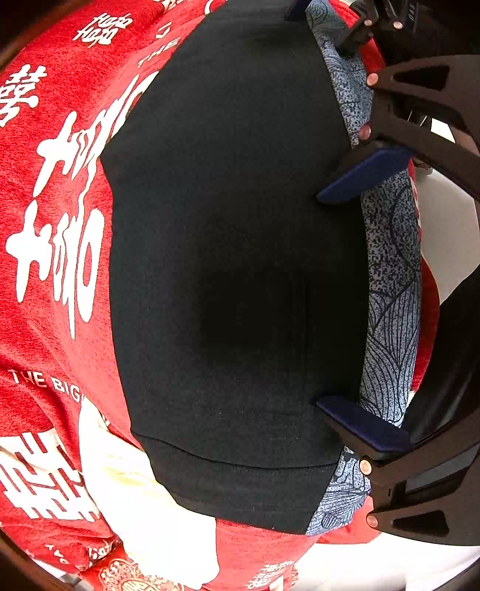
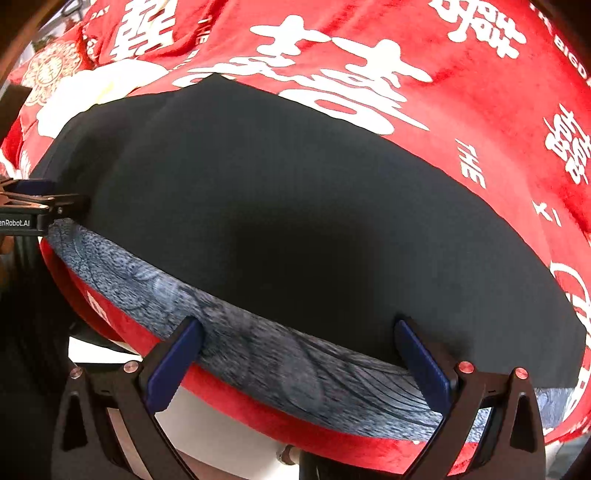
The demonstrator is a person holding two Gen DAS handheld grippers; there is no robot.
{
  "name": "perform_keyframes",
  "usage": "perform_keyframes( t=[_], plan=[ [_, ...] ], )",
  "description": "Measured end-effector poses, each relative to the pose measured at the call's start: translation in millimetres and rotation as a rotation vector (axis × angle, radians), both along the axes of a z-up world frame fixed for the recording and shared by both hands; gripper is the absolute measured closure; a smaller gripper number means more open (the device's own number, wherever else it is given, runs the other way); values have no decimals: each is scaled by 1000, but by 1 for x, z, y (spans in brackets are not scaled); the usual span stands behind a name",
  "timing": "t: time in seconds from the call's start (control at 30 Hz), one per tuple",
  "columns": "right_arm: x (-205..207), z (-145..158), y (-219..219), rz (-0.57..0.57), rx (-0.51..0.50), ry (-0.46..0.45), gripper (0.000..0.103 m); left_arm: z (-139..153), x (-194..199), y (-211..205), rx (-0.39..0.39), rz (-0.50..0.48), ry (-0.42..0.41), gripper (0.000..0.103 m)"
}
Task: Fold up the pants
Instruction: 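Hold the folded edge with both grippers and smooth it flat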
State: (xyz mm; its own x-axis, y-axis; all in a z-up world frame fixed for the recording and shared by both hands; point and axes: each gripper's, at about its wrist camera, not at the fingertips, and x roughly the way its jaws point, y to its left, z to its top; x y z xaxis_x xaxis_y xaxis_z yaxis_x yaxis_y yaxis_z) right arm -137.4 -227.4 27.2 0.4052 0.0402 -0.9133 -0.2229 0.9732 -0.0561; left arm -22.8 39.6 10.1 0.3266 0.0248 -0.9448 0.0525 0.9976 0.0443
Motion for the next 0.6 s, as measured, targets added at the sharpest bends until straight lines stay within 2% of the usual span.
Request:
perform_keyframes(
  t=[0.27, 0.4, 0.43, 0.6],
  plan=[
    [10, 11, -15, -39, 27, 12, 0, 5, -2, 4, -5, 4, 3, 0],
    [20, 34, -25, -96, 113, -58, 0, 11, -2, -2, -13, -14, -8, 0],
    [21, 36, -28, -115, 108, -68, 0, 9, -1, -6, -9, -17, -4, 0],
    [33, 4, -38, -164, 46, 12, 0, 2, 2, -8, 1, -9, 5, 0]
  ],
)
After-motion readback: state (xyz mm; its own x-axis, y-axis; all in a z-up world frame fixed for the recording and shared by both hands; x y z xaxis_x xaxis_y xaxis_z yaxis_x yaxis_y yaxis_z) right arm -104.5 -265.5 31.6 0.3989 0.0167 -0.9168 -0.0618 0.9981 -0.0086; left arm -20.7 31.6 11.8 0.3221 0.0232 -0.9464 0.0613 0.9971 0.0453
